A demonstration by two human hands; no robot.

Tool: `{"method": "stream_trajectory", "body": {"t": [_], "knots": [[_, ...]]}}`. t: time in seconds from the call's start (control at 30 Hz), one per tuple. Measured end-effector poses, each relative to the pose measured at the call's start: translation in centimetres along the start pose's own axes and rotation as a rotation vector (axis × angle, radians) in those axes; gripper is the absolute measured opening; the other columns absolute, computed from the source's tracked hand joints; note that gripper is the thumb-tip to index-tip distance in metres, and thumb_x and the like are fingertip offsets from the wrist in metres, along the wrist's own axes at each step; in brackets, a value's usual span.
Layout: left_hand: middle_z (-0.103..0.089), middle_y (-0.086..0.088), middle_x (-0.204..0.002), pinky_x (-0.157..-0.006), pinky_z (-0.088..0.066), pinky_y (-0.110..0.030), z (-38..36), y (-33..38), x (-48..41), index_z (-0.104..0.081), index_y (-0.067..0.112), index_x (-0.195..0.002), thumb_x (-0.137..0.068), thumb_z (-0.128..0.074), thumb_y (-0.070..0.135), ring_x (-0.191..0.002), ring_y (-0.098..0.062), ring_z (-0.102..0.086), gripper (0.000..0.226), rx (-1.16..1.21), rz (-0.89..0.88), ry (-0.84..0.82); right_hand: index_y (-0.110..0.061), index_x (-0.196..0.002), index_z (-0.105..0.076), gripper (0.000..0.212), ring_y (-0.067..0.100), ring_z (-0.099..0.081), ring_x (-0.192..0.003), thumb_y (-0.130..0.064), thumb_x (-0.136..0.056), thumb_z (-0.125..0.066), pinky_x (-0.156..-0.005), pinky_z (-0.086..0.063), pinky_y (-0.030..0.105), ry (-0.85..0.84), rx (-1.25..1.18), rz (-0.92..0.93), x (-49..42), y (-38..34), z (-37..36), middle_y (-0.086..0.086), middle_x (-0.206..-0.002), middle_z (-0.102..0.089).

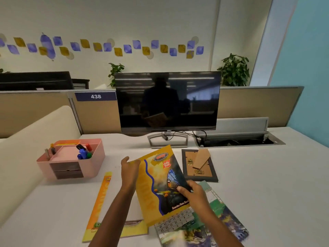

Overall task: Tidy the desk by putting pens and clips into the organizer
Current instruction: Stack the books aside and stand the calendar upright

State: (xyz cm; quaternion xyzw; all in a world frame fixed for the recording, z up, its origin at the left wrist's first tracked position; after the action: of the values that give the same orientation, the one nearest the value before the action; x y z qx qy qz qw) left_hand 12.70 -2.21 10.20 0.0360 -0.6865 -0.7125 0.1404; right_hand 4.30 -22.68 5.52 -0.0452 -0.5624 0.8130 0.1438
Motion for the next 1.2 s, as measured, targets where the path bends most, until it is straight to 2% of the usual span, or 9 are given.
{"method": "stream_trajectory", "body": {"t": [0.13, 0.23, 0.27, 0.4, 0.5, 0.63, 0.97, 1.1, 1.2], "knots": [[-0.041, -0.021, -0.138, -0.089, -0.042, -0.041, 3.7, -3.2, -1.3, -0.034, -0.001, -0.137, -0.094, -0.047, 0.014, -0.12, -0.037, -0.045, 0.047, -0.13, 0.135, -0.011, -0.012, -0.087, -0.052, 0.007, 0.019, -0.056, -0.084, -0.018, -0.089, -0.055, -0.06, -0.041, 0.016, -0.05, -0.044, -0.058, -0.2, -0.1, -5.3, 0.006, -0.087, -0.059], [-0.055, -0.016, -0.095, -0.063, -0.041, -0.028, 6.2, -4.2, -1.7, -0.058, 0.005, -0.085, -0.09, -0.049, 0.001, -0.074, -0.024, -0.052, 0.011, -0.206, 0.091, -0.08, -0.007, -0.094, -0.055, 0.013, 0.021, -0.055, -0.087, -0.019, -0.09, -0.053, -0.059, -0.04, 0.015, -0.066, -0.057, -0.111, -0.5, -0.2, -9.2, 0.008, -0.092, -0.058], [-0.054, -0.013, -0.082, -0.058, -0.038, -0.025, 7.2, -4.4, -2.0, -0.053, 0.011, -0.071, -0.088, -0.049, -0.004, -0.066, -0.02, -0.049, 0.023, -0.224, 0.065, -0.077, -0.004, -0.098, -0.056, 0.017, 0.02, -0.055, -0.088, -0.019, -0.09, -0.052, -0.059, -0.04, 0.015, -0.066, -0.053, -0.13, -0.6, -0.2, -10.3, 0.008, -0.093, -0.058], [-0.046, 0.0, -0.065, -0.056, -0.036, -0.024, 9.8, -5.4, -2.6, -0.043, 0.018, -0.059, -0.077, -0.056, 0.006, -0.061, -0.015, -0.044, 0.025, -0.358, 0.066, -0.114, -0.008, -0.09, -0.056, 0.009, 0.021, -0.052, -0.084, -0.017, -0.09, -0.052, -0.055, -0.036, 0.016, -0.081, 0.037, -0.156, -0.6, 0.4, -13.4, 0.006, -0.084, -0.058], [-0.053, -0.008, -0.082, -0.079, -0.046, -0.037, 10.8, -7.7, -3.4, -0.046, 0.015, -0.069, -0.072, -0.054, 0.025, -0.081, -0.024, -0.055, 0.013, -0.629, 0.12, -0.194, -0.005, -0.107, -0.057, 0.023, 0.021, -0.055, -0.089, -0.016, -0.087, -0.057, -0.06, -0.042, 0.015, -0.08, 0.158, -0.131, -0.7, 0.6, -14.5, 0.01, -0.1, -0.06], [-0.046, -0.013, -0.135, -0.101, -0.037, -0.032, 12.2, -9.4, -4.0, -0.042, 0.007, -0.131, -0.091, -0.051, 0.026, -0.124, -0.028, -0.045, 0.046, -0.852, 0.122, -0.148, -0.006, -0.115, -0.055, 0.035, 0.026, -0.052, -0.108, -0.019, -0.083, -0.062, -0.086, -0.047, 0.029, -0.034, 0.423, -0.066, -0.7, 0.2, -15.1, 0.015, -0.119, -0.054], [-0.056, -0.025, -0.122, -0.096, -0.046, -0.045, 14.2, -10.9, -5.9, -0.053, -0.009, -0.117, -0.083, -0.068, 0.019, -0.11, -0.038, -0.055, 0.047, -0.416, 0.334, -0.112, -0.001, -0.12, -0.045, 0.05, 0.029, -0.051, -0.113, -0.026, -0.081, -0.065, -0.077, -0.043, 0.028, -0.074, 0.369, -0.283, -1.6, 0.7, -15.5, 0.018, -0.124, -0.052], [-0.061, -0.023, -0.116, -0.071, -0.052, -0.034, 13.9, -11.5, -5.1, -0.054, -0.006, -0.118, -0.086, -0.063, 0.014, -0.086, -0.03, -0.061, 0.039, -0.234, 0.336, -0.232, -0.009, -0.079, -0.055, 0.026, 0.024, -0.057, -0.09, -0.028, -0.074, -0.073, -0.069, -0.044, 0.029, -0.114, 0.289, -0.303, -2.4, 1.4, -15.9, 0.014, -0.1, -0.061], [-0.061, -0.021, -0.111, -0.066, -0.053, -0.033, 14.0, -10.9, -4.9, -0.051, -0.002, -0.116, -0.087, -0.062, 0.012, -0.084, -0.029, -0.062, 0.034, -0.128, 0.277, -0.244, -0.001, -0.105, -0.06, 0.043, 0.028, -0.061, -0.1, -0.023, -0.072, -0.075, -0.082, -0.05, 0.034, -0.126, 0.219, -0.297, -2.4, 1.5, -16.2, 0.016, -0.111, -0.065]]}}
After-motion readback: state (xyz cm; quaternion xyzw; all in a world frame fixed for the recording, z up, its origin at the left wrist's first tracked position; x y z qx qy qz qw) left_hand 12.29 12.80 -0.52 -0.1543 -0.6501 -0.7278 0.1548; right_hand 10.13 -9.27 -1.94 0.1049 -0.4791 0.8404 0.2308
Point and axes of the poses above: each hand's wrist, its own x-axis away from the middle knuckle, its own z-axis out of the back of the hand, y = z × x, the point moved 7 cm from there along -x, towards the middle knuckle
